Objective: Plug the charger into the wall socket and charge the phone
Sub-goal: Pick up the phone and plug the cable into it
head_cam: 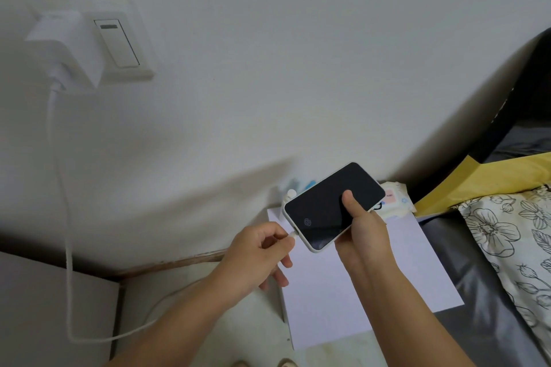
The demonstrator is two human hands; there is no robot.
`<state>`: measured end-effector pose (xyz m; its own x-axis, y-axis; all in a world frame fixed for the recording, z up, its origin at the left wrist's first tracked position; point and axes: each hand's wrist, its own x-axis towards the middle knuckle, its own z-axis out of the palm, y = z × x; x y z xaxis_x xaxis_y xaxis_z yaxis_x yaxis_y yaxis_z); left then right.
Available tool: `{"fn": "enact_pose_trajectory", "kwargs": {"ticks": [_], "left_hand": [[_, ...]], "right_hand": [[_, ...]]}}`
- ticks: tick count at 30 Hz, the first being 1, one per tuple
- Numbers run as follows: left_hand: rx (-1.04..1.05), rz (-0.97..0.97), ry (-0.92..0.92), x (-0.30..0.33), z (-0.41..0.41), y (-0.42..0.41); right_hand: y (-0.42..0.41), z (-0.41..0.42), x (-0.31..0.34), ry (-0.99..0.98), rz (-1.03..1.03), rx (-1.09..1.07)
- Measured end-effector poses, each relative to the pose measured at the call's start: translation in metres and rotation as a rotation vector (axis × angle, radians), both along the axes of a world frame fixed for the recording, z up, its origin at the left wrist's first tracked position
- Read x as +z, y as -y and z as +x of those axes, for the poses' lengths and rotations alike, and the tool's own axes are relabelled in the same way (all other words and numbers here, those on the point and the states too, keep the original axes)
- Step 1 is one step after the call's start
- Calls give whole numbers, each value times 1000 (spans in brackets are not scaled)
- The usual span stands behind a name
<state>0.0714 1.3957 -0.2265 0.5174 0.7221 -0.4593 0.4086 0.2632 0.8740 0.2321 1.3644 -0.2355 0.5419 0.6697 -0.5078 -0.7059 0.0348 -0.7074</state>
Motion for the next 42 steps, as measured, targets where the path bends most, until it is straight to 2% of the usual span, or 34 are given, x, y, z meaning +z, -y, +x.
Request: {"fn": "enact_pose_trajectory", "kwargs": {"ticks": [19, 33, 37, 42], "left_hand": [[-8, 15, 7, -1, 2, -13], [-63, -31, -2, -15, 5, -13], [-95, -107, -37, -17, 7, -17], [-1, -102, 33, -21, 8, -21]], "right_hand": [[-7, 3, -4, 70, -7, 59], [-6, 9, -11, 103, -23, 134], [-2, 10, -15, 59, -41, 131], [4, 9, -19, 41, -75, 136]]}}
